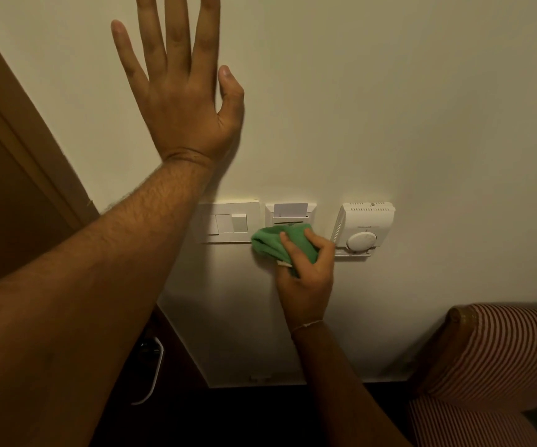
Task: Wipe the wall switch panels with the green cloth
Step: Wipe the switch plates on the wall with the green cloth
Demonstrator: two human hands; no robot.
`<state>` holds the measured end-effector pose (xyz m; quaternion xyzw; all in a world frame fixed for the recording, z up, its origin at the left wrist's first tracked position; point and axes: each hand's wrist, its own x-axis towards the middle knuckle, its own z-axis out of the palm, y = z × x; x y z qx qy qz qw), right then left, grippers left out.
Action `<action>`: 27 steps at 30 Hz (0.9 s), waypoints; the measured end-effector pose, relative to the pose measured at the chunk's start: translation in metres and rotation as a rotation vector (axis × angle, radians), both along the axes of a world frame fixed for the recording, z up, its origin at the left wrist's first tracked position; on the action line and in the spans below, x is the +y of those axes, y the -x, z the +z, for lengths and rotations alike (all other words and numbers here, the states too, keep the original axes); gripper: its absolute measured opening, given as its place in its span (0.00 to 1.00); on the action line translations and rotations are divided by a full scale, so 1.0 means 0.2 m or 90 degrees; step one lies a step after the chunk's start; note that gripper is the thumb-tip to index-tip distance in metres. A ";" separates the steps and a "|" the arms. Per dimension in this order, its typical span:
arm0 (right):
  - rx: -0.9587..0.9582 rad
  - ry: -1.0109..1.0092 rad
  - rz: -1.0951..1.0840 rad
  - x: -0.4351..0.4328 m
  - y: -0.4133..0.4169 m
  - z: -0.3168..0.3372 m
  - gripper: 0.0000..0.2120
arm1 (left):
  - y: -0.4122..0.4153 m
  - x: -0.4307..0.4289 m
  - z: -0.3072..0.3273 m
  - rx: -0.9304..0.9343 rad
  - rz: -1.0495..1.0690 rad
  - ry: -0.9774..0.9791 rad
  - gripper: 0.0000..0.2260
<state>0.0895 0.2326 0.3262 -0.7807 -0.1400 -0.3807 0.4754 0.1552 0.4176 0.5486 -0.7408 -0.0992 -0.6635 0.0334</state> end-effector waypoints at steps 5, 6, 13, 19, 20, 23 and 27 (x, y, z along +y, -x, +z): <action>0.024 -0.042 -0.084 -0.07 -0.02 -0.01 0.23 | 0.00 -0.01 0.00 0.000 0.011 0.004 0.27; 0.025 -0.044 -0.084 -0.06 -0.02 -0.01 0.22 | 0.00 -0.02 0.00 0.000 0.012 0.006 0.27; 0.003 0.010 0.023 0.14 0.04 0.04 0.19 | -0.01 -0.01 0.00 -0.004 0.016 -0.001 0.27; -0.035 0.061 0.013 0.16 0.04 0.04 0.16 | 0.00 0.00 0.01 0.001 0.001 -0.001 0.28; -0.024 0.049 0.013 0.14 0.04 0.04 0.18 | 0.00 0.00 0.00 0.000 0.002 0.000 0.28; 0.006 -0.006 -0.007 0.06 0.02 0.05 0.21 | 0.00 0.00 0.00 -0.003 0.006 -0.005 0.28; 0.023 -0.059 -0.088 -0.03 -0.01 0.06 0.21 | -0.01 0.00 0.00 -0.005 0.011 -0.002 0.27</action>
